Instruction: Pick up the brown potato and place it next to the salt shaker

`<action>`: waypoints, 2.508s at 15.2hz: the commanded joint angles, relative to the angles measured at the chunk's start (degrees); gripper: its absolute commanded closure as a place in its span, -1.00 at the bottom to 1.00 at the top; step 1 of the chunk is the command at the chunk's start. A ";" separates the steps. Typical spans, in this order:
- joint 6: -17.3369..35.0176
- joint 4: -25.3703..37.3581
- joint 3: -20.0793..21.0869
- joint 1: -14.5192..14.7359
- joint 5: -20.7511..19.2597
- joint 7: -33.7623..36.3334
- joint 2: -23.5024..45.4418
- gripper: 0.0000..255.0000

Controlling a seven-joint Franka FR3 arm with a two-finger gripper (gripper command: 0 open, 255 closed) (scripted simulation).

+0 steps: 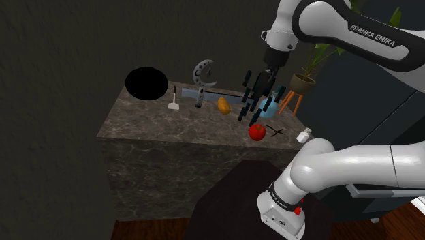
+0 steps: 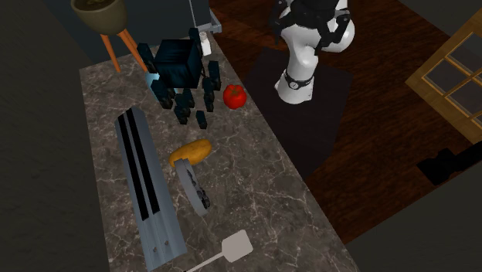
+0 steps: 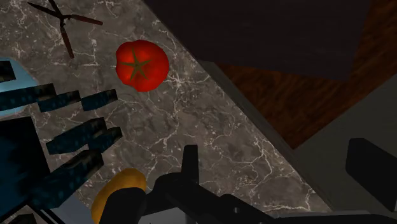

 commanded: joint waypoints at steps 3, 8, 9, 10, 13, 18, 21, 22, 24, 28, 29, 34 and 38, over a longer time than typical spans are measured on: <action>3.65 -0.90 -0.37 -0.94 -0.30 1.26 2.62 -1.00; 12.43 -1.83 -1.40 -3.29 -1.10 4.39 10.11 -1.00; 14.10 -1.80 -1.64 -3.74 -1.27 5.01 11.75 -1.00; 15.75 -1.69 -1.87 -4.19 -1.43 5.63 13.43 -1.00; 20.45 -0.94 -2.61 -5.51 -1.89 7.45 18.66 -1.00; 27.44 1.69 -3.99 -7.57 -2.50 10.34 27.87 -1.00; 31.05 4.04 -4.91 -8.69 -2.69 11.94 33.59 -1.00; 32.15 4.95 -5.23 -9.05 -2.71 12.45 35.51 -1.00; 34.20 6.94 -5.89 -9.75 -2.68 13.40 39.37 -1.00; 37.64 11.61 -7.24 -11.11 -2.27 15.09 47.13 -1.00; 38.37 12.92 -7.58 -11.46 -2.09 15.46 49.08 -1.00; 41.18 20.30 -9.17 -13.27 -0.71 17.04 58.86 -1.00; 43.45 20.27 -9.37 -13.65 -0.46 17.16 61.05 -1.00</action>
